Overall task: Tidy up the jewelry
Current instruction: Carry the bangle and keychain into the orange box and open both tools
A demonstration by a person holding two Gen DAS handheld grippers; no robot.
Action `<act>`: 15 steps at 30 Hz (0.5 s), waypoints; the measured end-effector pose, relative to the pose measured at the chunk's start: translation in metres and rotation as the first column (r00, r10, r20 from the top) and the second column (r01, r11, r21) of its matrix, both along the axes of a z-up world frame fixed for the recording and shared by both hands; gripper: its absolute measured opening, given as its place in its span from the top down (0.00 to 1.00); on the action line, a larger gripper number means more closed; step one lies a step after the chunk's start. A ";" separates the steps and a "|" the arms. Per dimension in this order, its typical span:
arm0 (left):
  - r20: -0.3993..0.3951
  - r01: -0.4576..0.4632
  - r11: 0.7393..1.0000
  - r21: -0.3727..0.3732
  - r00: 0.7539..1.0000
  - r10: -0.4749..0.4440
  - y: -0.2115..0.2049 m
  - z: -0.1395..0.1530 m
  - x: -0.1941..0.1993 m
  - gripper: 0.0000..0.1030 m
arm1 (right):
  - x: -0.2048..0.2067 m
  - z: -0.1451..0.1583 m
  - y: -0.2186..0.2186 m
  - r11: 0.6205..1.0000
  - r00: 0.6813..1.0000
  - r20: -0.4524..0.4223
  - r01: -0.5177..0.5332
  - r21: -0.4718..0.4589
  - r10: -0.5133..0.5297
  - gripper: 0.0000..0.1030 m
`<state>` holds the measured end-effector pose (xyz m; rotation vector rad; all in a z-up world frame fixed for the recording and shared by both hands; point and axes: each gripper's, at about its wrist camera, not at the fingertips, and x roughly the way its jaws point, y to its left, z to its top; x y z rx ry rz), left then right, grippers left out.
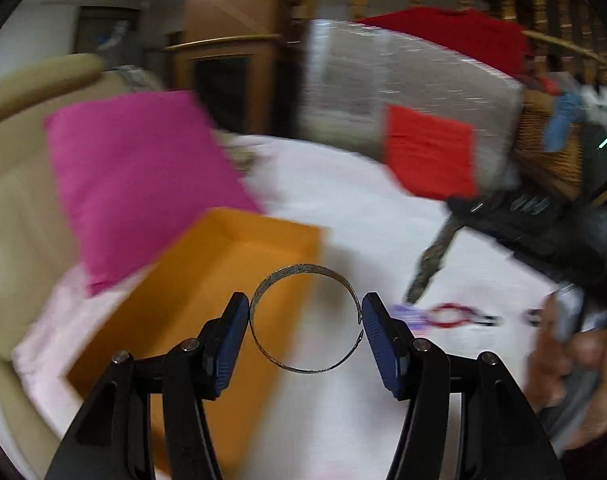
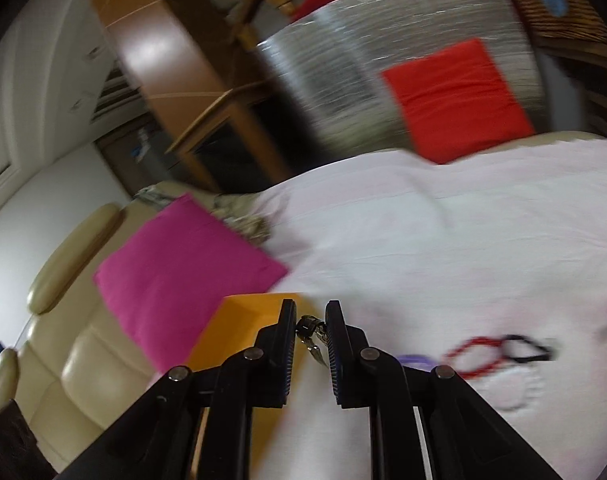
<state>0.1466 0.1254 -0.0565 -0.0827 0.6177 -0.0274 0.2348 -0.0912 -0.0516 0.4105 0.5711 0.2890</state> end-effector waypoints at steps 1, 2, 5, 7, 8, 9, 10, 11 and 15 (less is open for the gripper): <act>-0.016 -0.042 0.999 0.013 0.999 0.042 0.011 -0.005 0.003 0.42 | 0.005 0.002 0.015 1.000 1.000 0.003 -0.021 0.002 0.021 0.84; -0.048 -0.096 0.995 0.028 0.994 0.097 0.026 -0.013 0.008 0.42 | 0.011 0.001 0.031 0.999 0.999 0.002 -0.042 0.002 0.042 0.84; -0.127 -0.172 0.984 0.039 0.976 0.176 0.050 -0.035 0.020 0.42 | 0.028 -0.006 0.069 0.996 0.996 -0.030 -0.089 0.004 0.089 0.84; -0.191 -0.206 0.978 0.037 0.959 0.210 0.061 -0.050 0.028 0.42 | 0.038 -0.015 0.089 0.994 0.992 -0.060 -0.108 -0.013 0.107 0.84; -0.223 -0.222 0.974 0.034 0.949 0.224 0.066 -0.057 0.031 0.42 | 0.044 -0.021 0.101 0.993 0.990 -0.080 -0.117 -0.026 0.115 0.84; -0.249 -0.240 0.970 0.028 0.938 0.239 0.073 -0.063 0.035 0.42 | 0.050 -0.030 0.110 0.991 0.988 -0.104 -0.123 -0.042 0.118 0.84; -0.263 -0.257 0.966 0.028 0.930 0.255 0.079 -0.066 0.037 0.41 | 0.053 -0.036 0.116 0.991 0.985 -0.122 -0.126 -0.053 0.119 0.84; -0.271 -0.271 0.962 0.032 0.924 0.269 0.083 -0.067 0.034 0.41 | 0.057 -0.044 0.121 0.989 0.983 -0.144 -0.128 -0.067 0.117 0.84; -0.296 -0.323 0.946 0.025 0.902 0.316 0.094 -0.070 0.032 0.40 | 0.066 -0.076 0.122 0.987 0.971 -0.228 -0.104 -0.119 0.075 0.83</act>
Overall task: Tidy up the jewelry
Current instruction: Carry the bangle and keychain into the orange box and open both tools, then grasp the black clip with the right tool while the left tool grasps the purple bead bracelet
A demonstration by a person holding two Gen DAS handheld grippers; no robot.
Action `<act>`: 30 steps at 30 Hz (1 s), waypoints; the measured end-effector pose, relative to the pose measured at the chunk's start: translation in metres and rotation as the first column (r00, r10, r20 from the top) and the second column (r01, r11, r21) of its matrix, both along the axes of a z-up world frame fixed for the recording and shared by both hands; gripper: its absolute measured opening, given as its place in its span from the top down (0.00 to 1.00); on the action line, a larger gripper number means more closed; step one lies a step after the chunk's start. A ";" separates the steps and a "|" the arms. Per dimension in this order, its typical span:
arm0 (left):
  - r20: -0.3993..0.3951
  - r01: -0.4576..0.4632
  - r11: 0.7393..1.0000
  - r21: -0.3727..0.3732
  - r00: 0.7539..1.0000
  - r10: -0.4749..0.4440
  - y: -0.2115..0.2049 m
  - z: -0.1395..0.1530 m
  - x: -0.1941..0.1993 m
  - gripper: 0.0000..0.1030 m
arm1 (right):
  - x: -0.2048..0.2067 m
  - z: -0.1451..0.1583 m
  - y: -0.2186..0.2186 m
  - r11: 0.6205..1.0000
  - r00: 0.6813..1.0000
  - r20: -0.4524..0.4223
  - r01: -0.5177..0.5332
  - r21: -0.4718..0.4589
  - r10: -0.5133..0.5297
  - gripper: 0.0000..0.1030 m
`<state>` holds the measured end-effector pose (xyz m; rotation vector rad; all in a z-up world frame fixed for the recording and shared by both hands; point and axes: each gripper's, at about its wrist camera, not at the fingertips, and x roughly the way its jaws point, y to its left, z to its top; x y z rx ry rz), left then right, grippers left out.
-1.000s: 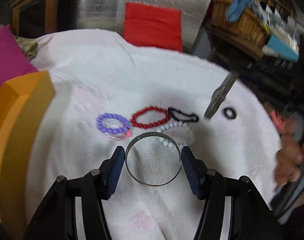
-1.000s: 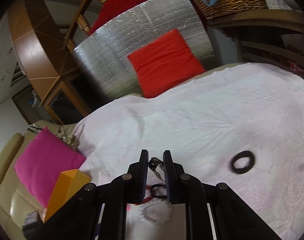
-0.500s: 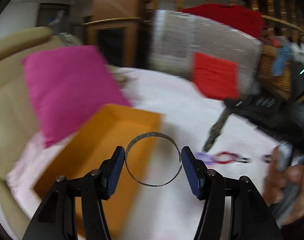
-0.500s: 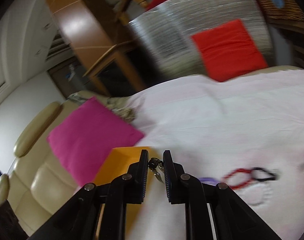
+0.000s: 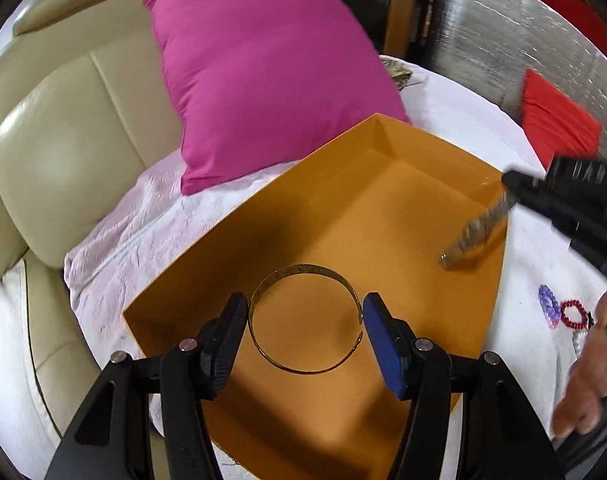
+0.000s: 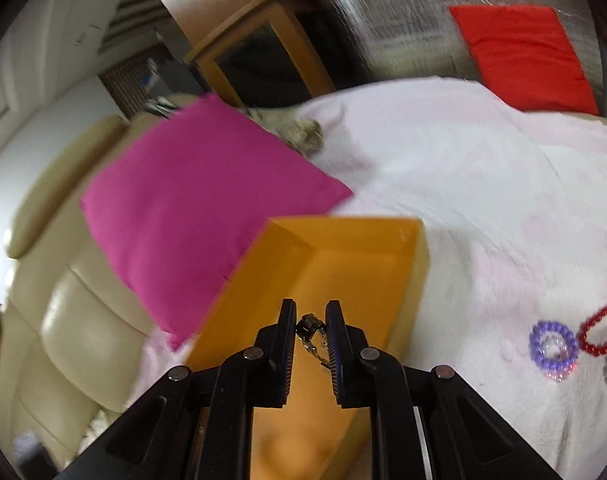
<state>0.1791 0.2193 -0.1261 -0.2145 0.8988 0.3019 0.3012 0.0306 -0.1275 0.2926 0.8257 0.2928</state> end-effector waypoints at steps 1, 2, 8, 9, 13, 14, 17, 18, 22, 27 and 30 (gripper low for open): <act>-0.003 -0.007 1.000 0.000 1.000 0.007 0.001 0.000 0.001 0.40 | 0.003 -0.006 -0.003 1.000 1.000 -0.025 0.011 0.001 -0.011 0.81; -0.001 -0.012 1.000 0.006 1.000 0.012 0.001 0.000 0.001 0.40 | 0.005 -0.008 -0.007 1.000 0.999 -0.040 0.024 0.013 -0.023 0.81; 0.095 -0.021 0.997 0.070 0.995 0.014 -0.013 0.015 0.001 0.32 | -0.012 0.018 -0.040 0.997 0.997 0.020 0.070 0.040 -0.070 0.50; 0.113 -0.022 0.996 0.081 0.994 0.013 -0.017 0.018 0.001 0.32 | -0.017 0.025 -0.047 0.997 0.996 0.045 0.076 0.029 -0.078 0.50; 0.161 -0.005 0.992 0.129 0.987 -0.016 -0.039 0.031 0.001 0.31 | -0.048 0.052 -0.103 0.991 0.983 0.125 0.137 0.005 -0.136 0.50; 0.165 0.009 0.989 0.146 0.986 -0.034 -0.048 0.032 0.002 0.31 | -0.054 0.058 -0.119 0.987 0.978 0.134 0.158 0.007 -0.158 0.50; 0.170 0.057 0.985 0.162 0.982 -0.085 -0.070 0.033 0.007 0.31 | -0.080 0.065 -0.184 0.970 0.958 0.153 0.241 0.028 -0.243 0.50; 0.174 0.078 0.982 0.170 0.979 -0.107 -0.080 0.033 0.008 0.31 | -0.088 0.065 -0.205 0.962 0.950 0.153 0.270 0.031 -0.271 0.50; 0.173 0.166 0.962 0.217 0.963 -0.205 -0.125 0.031 0.013 0.30 | -0.107 0.053 -0.280 0.933 0.929 0.098 0.350 0.079 -0.357 0.50; 0.137 0.283 0.930 0.234 0.938 -0.319 -0.178 0.022 0.025 0.30 | -0.109 0.017 -0.333 0.921 0.931 -0.036 0.364 0.138 -0.362 0.51; 0.091 0.345 0.916 0.202 0.925 -0.369 -0.197 0.011 0.037 0.30 | -0.097 -0.007 -0.345 0.917 0.937 -0.108 0.348 0.193 -0.333 0.53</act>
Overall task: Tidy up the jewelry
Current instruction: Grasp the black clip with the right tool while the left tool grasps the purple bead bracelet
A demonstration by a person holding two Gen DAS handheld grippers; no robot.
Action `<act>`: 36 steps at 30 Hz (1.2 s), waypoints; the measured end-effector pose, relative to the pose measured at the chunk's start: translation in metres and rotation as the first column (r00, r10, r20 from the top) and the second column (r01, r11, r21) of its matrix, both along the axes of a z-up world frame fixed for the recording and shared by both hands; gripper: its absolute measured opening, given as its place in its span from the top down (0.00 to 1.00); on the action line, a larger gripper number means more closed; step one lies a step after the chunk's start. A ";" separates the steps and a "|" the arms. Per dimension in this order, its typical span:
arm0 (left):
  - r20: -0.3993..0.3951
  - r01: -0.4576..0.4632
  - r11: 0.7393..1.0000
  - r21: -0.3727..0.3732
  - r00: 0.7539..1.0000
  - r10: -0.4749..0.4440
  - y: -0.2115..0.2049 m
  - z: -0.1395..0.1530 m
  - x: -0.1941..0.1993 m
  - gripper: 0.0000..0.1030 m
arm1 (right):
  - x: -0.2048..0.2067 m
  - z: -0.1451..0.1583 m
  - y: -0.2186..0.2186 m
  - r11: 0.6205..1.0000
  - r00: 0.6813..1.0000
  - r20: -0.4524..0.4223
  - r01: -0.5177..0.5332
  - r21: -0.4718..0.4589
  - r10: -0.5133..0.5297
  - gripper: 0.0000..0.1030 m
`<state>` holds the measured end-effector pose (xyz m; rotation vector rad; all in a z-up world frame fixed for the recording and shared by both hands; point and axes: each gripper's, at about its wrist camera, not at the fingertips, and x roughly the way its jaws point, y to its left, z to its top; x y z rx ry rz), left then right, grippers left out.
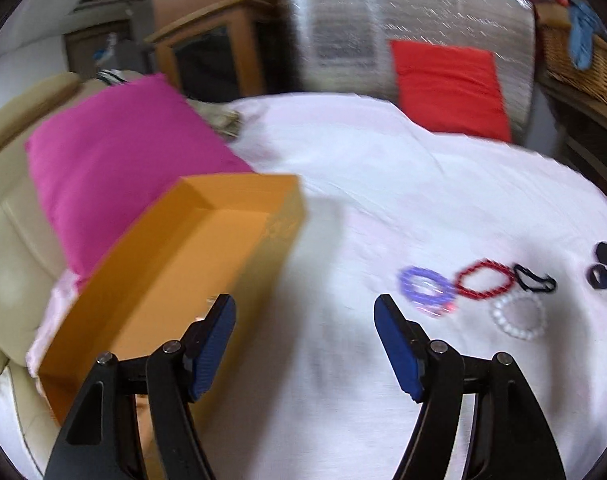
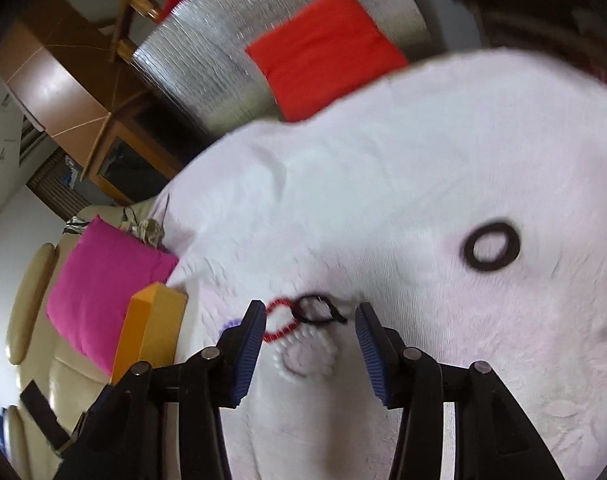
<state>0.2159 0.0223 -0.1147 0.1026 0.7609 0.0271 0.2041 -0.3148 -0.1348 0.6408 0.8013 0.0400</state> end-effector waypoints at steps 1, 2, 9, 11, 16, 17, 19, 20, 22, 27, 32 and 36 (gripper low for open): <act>-0.016 0.013 1.000 -0.006 1.000 -0.013 -0.005 -0.003 0.004 0.30 | 0.003 -0.008 -0.005 1.000 1.000 -0.017 -0.003 0.026 0.003 0.53; -0.025 0.022 1.000 -0.007 0.999 -0.022 -0.009 -0.005 0.006 0.30 | 0.005 -0.016 -0.005 0.999 0.999 -0.032 -0.007 0.043 0.008 0.53; -0.105 0.081 0.995 -0.056 0.991 -0.087 -0.031 -0.023 0.022 0.30 | 0.030 -0.041 -0.006 0.998 0.996 -0.092 -0.005 0.068 0.011 0.54; -0.126 0.083 0.995 -0.055 0.988 -0.089 -0.032 -0.028 0.026 0.30 | 0.037 -0.047 -0.001 0.998 0.994 -0.111 -0.011 0.066 0.018 0.54; -0.159 0.033 0.997 -0.069 0.986 -0.044 -0.017 -0.034 0.033 0.30 | 0.046 -0.060 0.003 0.999 0.991 -0.135 0.017 0.037 -0.012 0.83; -0.158 0.031 0.997 -0.076 0.987 -0.043 -0.015 -0.035 0.033 0.30 | 0.047 -0.060 0.002 0.999 0.992 -0.125 0.024 0.027 -0.021 0.86; -0.154 0.043 0.995 -0.084 0.986 -0.056 -0.016 -0.035 0.032 0.30 | 0.044 -0.057 0.000 0.999 0.993 -0.102 0.053 -0.007 -0.054 0.89; -0.152 0.060 0.993 -0.097 0.985 -0.075 -0.019 -0.034 0.031 0.30 | 0.042 -0.056 -0.003 0.998 0.993 -0.096 0.065 -0.013 -0.066 0.91; -0.147 0.096 0.989 -0.116 0.983 -0.113 -0.026 -0.033 0.031 0.30 | 0.037 -0.053 -0.010 0.996 0.992 -0.087 0.090 -0.008 -0.091 0.93; -0.151 0.180 0.976 -0.124 0.968 -0.198 -0.049 -0.035 0.031 0.30 | 0.024 -0.042 -0.026 0.993 0.991 -0.062 0.121 -0.011 -0.122 0.93; -0.199 0.170 0.977 -0.128 0.961 -0.193 -0.054 -0.046 0.049 0.30 | 0.018 -0.045 -0.036 0.993 0.989 -0.094 0.114 0.008 -0.113 0.93; -0.228 0.168 0.970 -0.178 0.952 -0.206 -0.058 -0.055 0.071 0.30 | 0.014 -0.046 -0.040 0.994 0.989 -0.103 0.110 0.019 -0.107 0.93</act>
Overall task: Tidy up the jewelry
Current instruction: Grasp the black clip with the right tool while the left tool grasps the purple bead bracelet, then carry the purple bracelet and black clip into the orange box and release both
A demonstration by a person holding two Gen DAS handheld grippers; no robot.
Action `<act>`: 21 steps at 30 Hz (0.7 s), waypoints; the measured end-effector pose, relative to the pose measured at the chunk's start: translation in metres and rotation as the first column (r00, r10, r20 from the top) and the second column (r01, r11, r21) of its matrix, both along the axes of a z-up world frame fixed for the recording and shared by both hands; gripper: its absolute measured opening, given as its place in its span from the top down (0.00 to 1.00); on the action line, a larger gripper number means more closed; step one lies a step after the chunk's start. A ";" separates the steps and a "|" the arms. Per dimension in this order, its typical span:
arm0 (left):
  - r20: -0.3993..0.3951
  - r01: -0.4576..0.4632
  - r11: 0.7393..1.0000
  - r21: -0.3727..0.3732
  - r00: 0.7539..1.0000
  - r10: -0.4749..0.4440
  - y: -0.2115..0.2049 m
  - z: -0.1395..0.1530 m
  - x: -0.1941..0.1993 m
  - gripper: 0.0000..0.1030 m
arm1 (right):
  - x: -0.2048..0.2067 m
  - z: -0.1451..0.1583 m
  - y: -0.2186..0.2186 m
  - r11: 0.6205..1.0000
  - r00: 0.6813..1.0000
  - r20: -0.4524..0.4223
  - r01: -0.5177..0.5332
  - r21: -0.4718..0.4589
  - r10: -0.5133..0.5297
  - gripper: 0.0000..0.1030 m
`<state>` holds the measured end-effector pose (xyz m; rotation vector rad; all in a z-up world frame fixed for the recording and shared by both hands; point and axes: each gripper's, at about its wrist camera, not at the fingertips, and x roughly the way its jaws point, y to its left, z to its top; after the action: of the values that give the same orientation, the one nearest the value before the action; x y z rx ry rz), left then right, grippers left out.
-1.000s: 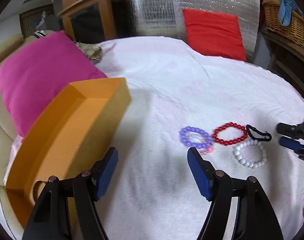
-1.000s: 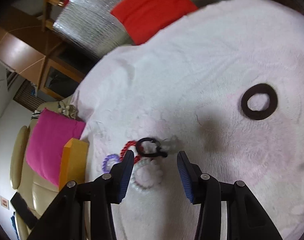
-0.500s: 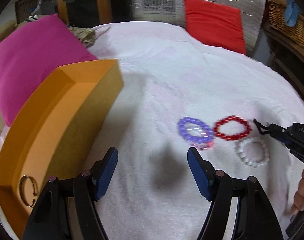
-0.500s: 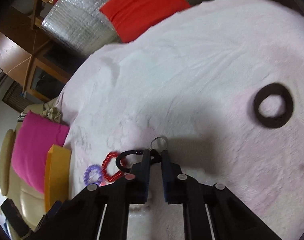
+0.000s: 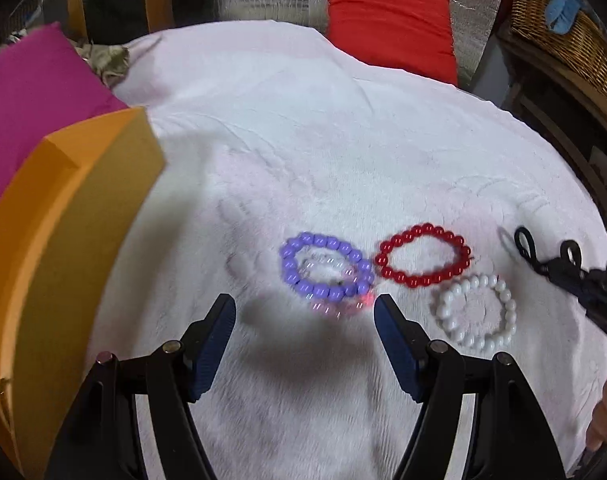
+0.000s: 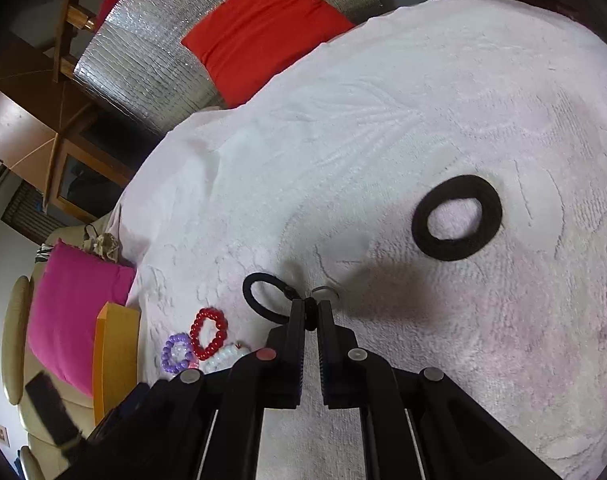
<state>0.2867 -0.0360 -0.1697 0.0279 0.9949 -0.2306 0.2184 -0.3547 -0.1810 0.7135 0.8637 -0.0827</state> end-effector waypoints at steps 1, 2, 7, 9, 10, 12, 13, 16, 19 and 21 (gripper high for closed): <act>-0.005 0.003 1.000 -0.009 1.000 -0.003 -0.002 -0.001 0.004 0.30 | -0.001 -0.001 -0.001 1.000 1.000 -0.001 0.001 0.008 -0.001 0.93; -0.014 0.007 1.000 -0.023 1.000 -0.007 -0.003 -0.004 0.007 0.30 | -0.001 -0.001 -0.002 1.000 1.000 -0.001 0.003 0.014 -0.003 0.93; -0.023 -0.020 0.996 -0.088 1.000 0.018 -0.002 -0.008 0.018 0.32 | -0.002 -0.001 -0.001 1.000 1.000 -0.002 -0.005 0.008 0.005 0.93; -0.032 -0.015 0.992 -0.128 0.999 0.011 -0.001 -0.009 0.022 0.53 | -0.001 -0.002 0.000 1.000 1.000 -0.009 -0.010 0.010 0.010 0.93; -0.044 -0.013 0.991 -0.131 0.999 0.008 -0.002 -0.012 0.023 0.69 | 0.000 -0.003 0.000 1.000 1.000 -0.012 -0.009 0.012 0.009 0.93; -0.053 -0.010 0.992 -0.126 0.999 0.004 -0.001 -0.016 0.026 0.82 | 0.000 -0.004 0.000 1.000 1.000 -0.015 -0.008 0.015 0.008 0.93; -0.046 -0.007 0.992 -0.128 0.999 0.001 -0.002 -0.016 0.025 0.84 | 0.000 -0.004 0.000 1.000 1.000 -0.016 -0.007 0.016 0.007 0.93; -0.010 0.018 0.986 -0.168 1.000 -0.020 0.000 -0.008 0.021 0.91 | 0.001 -0.004 0.002 1.000 1.000 -0.015 -0.005 0.017 0.005 0.93; 0.026 0.052 0.982 -0.183 0.998 -0.048 -0.003 -0.001 0.016 0.91 | 0.001 -0.005 0.003 1.000 1.000 -0.017 -0.002 0.020 0.003 0.93; 0.030 0.069 0.976 -0.205 0.998 -0.064 -0.006 0.002 0.012 0.91 | 0.000 -0.005 0.002 1.000 1.000 -0.018 0.000 0.022 0.001 0.93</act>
<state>0.2984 -0.0418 -0.1675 -0.1249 0.9441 -0.3930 0.2188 -0.3523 -0.1860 0.7343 0.8831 -0.0792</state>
